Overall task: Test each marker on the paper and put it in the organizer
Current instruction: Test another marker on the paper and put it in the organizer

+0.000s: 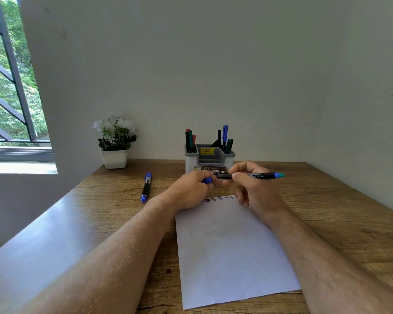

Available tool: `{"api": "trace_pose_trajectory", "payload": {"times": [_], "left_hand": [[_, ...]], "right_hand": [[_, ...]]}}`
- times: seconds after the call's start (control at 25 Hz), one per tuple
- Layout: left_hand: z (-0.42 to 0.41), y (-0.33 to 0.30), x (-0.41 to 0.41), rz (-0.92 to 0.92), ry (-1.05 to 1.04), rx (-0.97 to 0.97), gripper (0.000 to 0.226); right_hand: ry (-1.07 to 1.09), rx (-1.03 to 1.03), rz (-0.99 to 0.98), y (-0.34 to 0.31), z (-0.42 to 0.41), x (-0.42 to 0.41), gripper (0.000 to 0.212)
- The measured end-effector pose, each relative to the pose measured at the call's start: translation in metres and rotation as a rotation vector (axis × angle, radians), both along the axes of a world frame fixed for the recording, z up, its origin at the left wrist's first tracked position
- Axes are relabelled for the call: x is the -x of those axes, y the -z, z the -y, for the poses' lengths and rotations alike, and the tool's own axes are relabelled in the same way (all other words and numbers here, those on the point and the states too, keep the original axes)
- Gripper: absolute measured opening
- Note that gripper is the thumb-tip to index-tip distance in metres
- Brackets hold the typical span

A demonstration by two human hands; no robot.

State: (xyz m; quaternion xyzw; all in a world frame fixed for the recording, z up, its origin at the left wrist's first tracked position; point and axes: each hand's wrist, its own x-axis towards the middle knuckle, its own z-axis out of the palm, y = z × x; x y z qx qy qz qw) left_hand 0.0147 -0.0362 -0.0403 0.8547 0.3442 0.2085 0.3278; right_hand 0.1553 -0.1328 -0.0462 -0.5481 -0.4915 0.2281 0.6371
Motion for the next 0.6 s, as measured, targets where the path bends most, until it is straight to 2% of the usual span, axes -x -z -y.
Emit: {"api": "trace_pose_trajectory", "payload": {"times": [0.12,0.4,0.6], "left_hand": [[0.0007,-0.0005,-0.0004,-0.004,0.001,-0.005,0.022],[0.0026,-0.0012,-0.0022,0.06,0.036,-0.002,0.021],[-0.0012,-0.0014,-0.0015,0.092,0.05,0.028,0.041]], "right_hand": [[-0.041,-0.019,-0.085,-0.0024,0.0,0.0006,0.011],[-0.013,0.036,-0.045,0.0005,-0.0049,0.0001,0.011],[-0.013,0.05,-0.066,0.0005,-0.0084,-0.0031,0.007]]}}
